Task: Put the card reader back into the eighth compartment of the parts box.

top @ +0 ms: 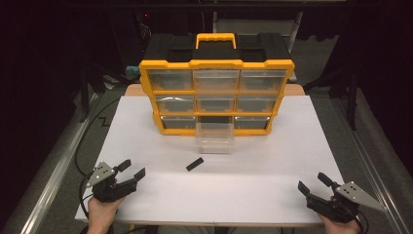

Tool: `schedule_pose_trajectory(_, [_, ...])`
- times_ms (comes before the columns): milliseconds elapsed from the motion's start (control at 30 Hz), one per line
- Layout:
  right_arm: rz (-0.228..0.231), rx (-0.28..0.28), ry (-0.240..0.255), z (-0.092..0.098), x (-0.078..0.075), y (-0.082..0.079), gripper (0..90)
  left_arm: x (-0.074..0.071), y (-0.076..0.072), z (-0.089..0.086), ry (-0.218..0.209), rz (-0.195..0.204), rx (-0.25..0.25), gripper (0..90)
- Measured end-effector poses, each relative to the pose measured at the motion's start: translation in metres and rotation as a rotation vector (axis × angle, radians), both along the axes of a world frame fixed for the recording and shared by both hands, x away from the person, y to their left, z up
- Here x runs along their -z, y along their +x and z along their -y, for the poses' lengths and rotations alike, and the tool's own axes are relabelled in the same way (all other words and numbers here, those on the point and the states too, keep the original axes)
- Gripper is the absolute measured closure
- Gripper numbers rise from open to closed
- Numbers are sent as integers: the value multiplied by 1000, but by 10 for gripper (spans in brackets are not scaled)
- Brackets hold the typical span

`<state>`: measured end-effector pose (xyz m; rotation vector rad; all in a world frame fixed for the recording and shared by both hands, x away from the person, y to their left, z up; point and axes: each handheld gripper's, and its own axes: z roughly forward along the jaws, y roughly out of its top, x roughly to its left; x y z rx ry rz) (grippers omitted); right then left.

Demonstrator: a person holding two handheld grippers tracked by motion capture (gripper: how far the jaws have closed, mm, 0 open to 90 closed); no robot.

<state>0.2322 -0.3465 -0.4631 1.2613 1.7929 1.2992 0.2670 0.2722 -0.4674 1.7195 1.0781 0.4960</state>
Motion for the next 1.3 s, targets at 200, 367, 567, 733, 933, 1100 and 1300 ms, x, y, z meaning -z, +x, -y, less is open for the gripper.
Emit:
schedule_pose_trajectory(200, [-3, 1, 7, 0, 0, -1, 207, 0, -1, 0, -6, 3, 7, 323])
schedule_pose_trajectory(367, [-2, 3, 6, 0, 0, -1, 207, -1, -1, 0, -22, 6, 16, 328])
schedule_pose_trajectory(567, [4, -1, 15, 0, -1, -2, 205, -1, -1, 1, -32, 11, 28, 338])
schedule_pose_trajectory(733, [1, -1, 12, 1, 0, -2, 205, -2, -1, 2, -36, 10, 28, 338])
schedule_pose_trajectory(933, [7, -10, 5, 0, 0, -2, 206, -3, 0, 4, -43, 15, 29, 336])
schedule_pose_trajectory(1100, [-4, -10, 7, 0, 0, -2, 206, -4, 1, 10, -31, 15, 51, 336])
schedule_pose_trajectory(1300, [1, -8, 3, -1, 0, -2, 206, -5, 2, 15, -31, 16, 69, 335])
